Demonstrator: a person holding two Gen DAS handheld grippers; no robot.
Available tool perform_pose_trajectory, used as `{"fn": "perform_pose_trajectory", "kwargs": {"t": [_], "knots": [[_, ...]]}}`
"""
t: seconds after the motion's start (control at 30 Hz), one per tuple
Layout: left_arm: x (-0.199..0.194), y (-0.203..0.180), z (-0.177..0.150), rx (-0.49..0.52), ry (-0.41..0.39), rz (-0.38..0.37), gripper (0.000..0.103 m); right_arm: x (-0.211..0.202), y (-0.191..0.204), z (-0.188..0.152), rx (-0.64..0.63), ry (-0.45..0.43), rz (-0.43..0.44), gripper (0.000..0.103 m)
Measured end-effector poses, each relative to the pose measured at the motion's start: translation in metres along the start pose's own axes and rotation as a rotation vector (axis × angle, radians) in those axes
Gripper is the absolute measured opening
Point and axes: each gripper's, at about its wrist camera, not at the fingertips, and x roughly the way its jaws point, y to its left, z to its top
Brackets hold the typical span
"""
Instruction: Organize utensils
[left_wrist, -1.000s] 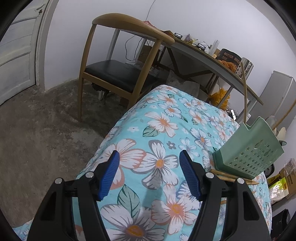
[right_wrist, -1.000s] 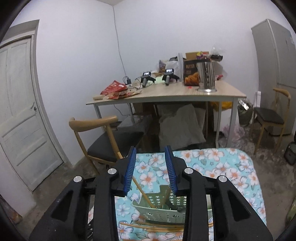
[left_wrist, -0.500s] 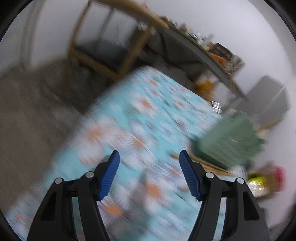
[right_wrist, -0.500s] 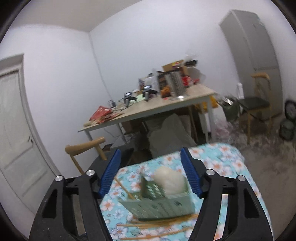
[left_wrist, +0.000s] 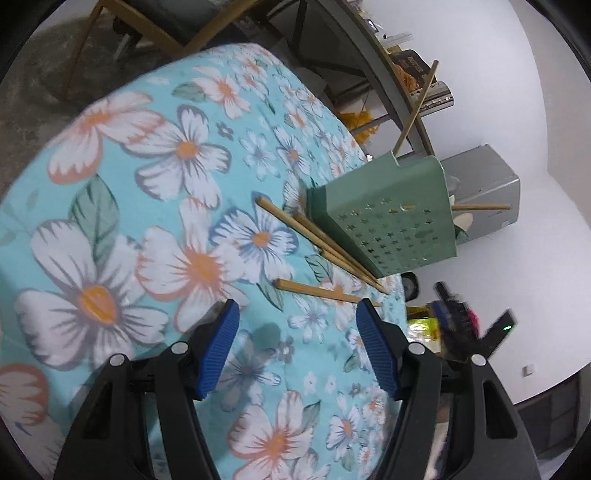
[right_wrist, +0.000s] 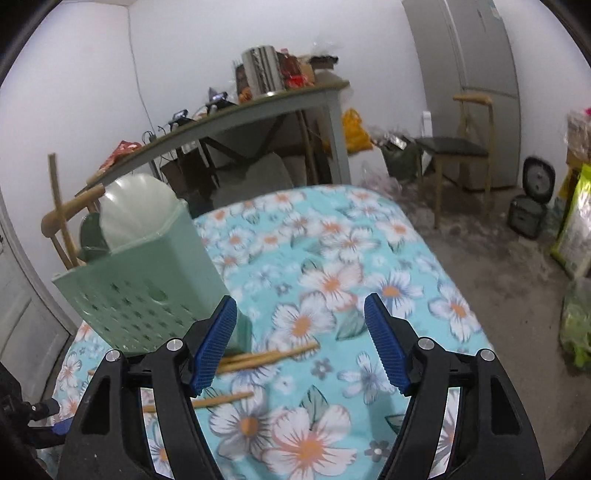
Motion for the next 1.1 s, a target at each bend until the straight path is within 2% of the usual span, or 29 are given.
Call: {"fn": "perform_pose_trajectory", "kwargs": {"t": [0.03,0.13,0.17,0.2,0.3,0.4,0.47,0.6,0.67,0.77,0.9,1.0,1.1], "knots": [[0.002,0.001,0.001,-0.014,0.012,-0.028,0.063,0.001,-0.002,-0.001,0.007,0.006,0.006,0.069],[0.016,0.011,0.006,-0.123,0.09,-0.19,0.063,-0.001,-0.005,-0.003,0.029,0.01,0.043,0.069],[0.016,0.013,0.006,-0.141,0.081,-0.189,0.06,-0.001,-0.005,-0.003,0.037,0.015,0.053,0.069],[0.018,0.014,0.006,-0.151,0.071,-0.176,0.055,0.001,-0.007,-0.004,0.048,0.025,0.063,0.069],[0.024,0.009,0.008,-0.153,0.065,-0.154,0.054,0.012,-0.01,-0.006,0.084,0.074,0.064,0.069],[0.03,-0.003,0.007,-0.103,0.068,-0.076,0.054,0.02,-0.015,-0.01,0.124,0.125,0.063,0.069],[0.032,-0.01,0.005,-0.084,0.04,-0.007,0.054,0.024,-0.02,-0.012,0.157,0.15,0.058,0.069],[0.035,-0.017,0.003,-0.076,-0.009,0.074,0.054,0.034,-0.028,-0.016,0.207,0.228,0.126,0.069],[0.036,-0.017,0.004,-0.099,-0.03,0.083,0.054,0.041,-0.035,-0.02,0.266,0.275,0.2,0.069],[0.039,-0.017,0.007,-0.12,-0.058,0.094,0.053,0.042,-0.041,-0.023,0.291,0.286,0.196,0.069],[0.046,-0.008,0.015,-0.166,-0.096,0.109,0.029,0.035,-0.042,-0.022,0.267,0.272,0.163,0.069],[0.045,0.004,0.018,-0.222,-0.119,0.072,0.018,0.032,-0.042,-0.023,0.264,0.268,0.163,0.069],[0.045,0.012,0.022,-0.26,-0.144,0.036,0.016,0.033,-0.042,-0.022,0.273,0.275,0.173,0.069]]}}
